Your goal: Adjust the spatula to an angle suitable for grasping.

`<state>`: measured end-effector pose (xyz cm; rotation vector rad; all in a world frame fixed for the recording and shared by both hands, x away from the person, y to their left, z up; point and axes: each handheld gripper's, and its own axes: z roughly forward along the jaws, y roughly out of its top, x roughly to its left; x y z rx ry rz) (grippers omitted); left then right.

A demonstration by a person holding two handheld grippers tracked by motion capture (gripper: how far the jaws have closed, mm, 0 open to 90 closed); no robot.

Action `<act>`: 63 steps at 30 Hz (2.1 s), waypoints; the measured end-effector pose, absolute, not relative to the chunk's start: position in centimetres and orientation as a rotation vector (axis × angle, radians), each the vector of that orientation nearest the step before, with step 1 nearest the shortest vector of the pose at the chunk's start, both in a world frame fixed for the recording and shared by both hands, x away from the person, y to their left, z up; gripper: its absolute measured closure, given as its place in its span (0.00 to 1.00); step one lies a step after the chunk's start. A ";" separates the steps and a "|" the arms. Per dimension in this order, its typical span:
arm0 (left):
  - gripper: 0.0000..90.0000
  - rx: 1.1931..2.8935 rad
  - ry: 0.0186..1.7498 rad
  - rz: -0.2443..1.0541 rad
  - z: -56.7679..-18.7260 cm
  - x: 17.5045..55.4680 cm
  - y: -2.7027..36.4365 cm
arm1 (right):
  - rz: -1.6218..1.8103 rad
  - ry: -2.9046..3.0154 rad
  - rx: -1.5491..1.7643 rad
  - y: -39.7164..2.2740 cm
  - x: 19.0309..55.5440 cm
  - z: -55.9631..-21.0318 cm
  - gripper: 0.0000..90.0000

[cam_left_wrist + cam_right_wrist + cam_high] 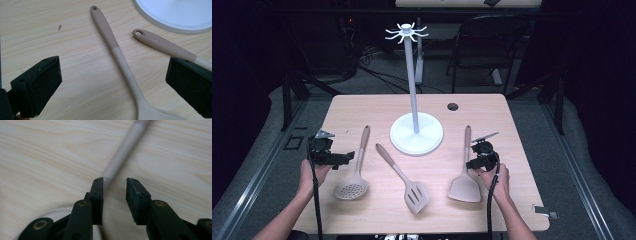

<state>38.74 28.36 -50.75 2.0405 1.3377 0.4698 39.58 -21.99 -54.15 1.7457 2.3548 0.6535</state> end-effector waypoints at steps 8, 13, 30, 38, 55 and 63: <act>0.00 2.056 1.321 0.458 -50.9 38.8 27.6 | 0.662 2.325 1.738 -21.9 40.2 -54.6 0.87; 0.00 2.043 1.320 0.456 -50.8 38.7 27.5 | 0.724 2.279 1.789 -22.3 40.3 -54.3 0.72; 0.00 2.052 1.315 0.448 -50.8 38.6 27.6 | 0.667 2.353 1.783 -20.5 40.5 -55.0 0.78; 0.00 2.052 1.318 0.438 -50.8 38.6 27.7 | 0.591 2.402 1.756 -20.2 39.8 -54.7 0.86; 0.00 2.068 1.314 0.433 -51.0 38.7 27.2 | 0.597 2.419 1.804 -20.2 40.2 -55.0 0.87; 0.00 2.062 1.292 0.410 -50.6 38.6 25.5 | 0.709 2.384 1.792 -21.2 39.5 -53.8 0.87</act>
